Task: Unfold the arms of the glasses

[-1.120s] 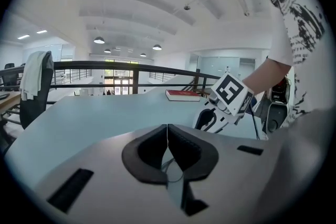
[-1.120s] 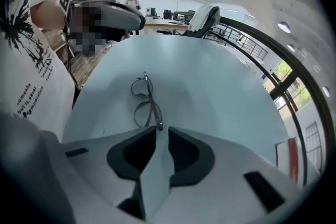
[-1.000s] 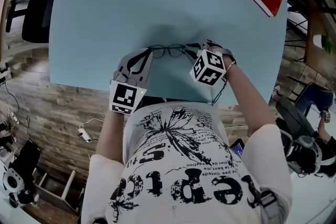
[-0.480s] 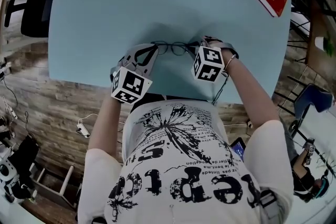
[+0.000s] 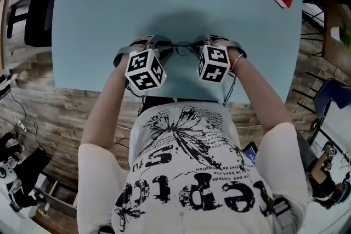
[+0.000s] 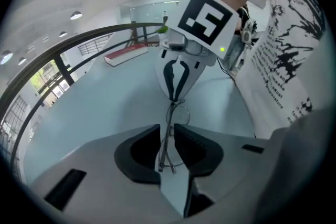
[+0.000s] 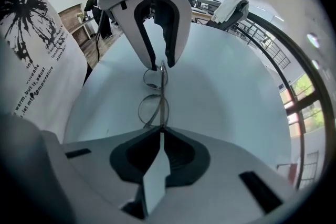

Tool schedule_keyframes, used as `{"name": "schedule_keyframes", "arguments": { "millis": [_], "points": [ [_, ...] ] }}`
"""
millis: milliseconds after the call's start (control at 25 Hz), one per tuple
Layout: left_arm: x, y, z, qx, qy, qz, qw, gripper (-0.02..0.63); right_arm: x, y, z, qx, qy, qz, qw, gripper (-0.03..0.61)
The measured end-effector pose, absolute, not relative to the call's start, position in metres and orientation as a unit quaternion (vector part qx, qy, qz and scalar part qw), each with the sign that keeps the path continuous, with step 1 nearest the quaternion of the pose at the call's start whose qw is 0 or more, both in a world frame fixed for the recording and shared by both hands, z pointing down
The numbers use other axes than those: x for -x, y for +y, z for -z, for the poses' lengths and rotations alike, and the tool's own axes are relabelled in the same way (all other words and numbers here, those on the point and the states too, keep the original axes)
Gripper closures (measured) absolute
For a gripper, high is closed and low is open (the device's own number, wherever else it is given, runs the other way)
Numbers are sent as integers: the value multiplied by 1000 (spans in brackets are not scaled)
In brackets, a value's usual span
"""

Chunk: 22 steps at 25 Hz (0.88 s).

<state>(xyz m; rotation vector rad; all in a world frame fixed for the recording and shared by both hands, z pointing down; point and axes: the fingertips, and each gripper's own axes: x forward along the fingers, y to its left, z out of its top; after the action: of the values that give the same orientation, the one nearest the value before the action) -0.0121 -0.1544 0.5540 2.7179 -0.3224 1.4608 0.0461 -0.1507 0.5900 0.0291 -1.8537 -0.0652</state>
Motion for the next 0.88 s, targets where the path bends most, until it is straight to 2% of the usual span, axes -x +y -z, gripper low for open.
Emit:
{"name": "schedule_keyframes", "arguments": {
  "millis": [200,440,680,880],
  "points": [
    [-1,-148,-572,-849,-17,-528,-5,518,-50,-148,-591,-23,-801,17,598,545],
    [-20,-150,-574,-835,15,-546,-64,526,-52,-145,-589,-29,-803,13,595,545],
    [-27,-145,-582,-821,48,-562,-92,577,-53,-143,-588,-36,-804,8,593,545],
    [-28,-142,-582,-824,53,-556,-91,581,-54,-138,-589,-39,-804,3,593,545]
  ]
}}
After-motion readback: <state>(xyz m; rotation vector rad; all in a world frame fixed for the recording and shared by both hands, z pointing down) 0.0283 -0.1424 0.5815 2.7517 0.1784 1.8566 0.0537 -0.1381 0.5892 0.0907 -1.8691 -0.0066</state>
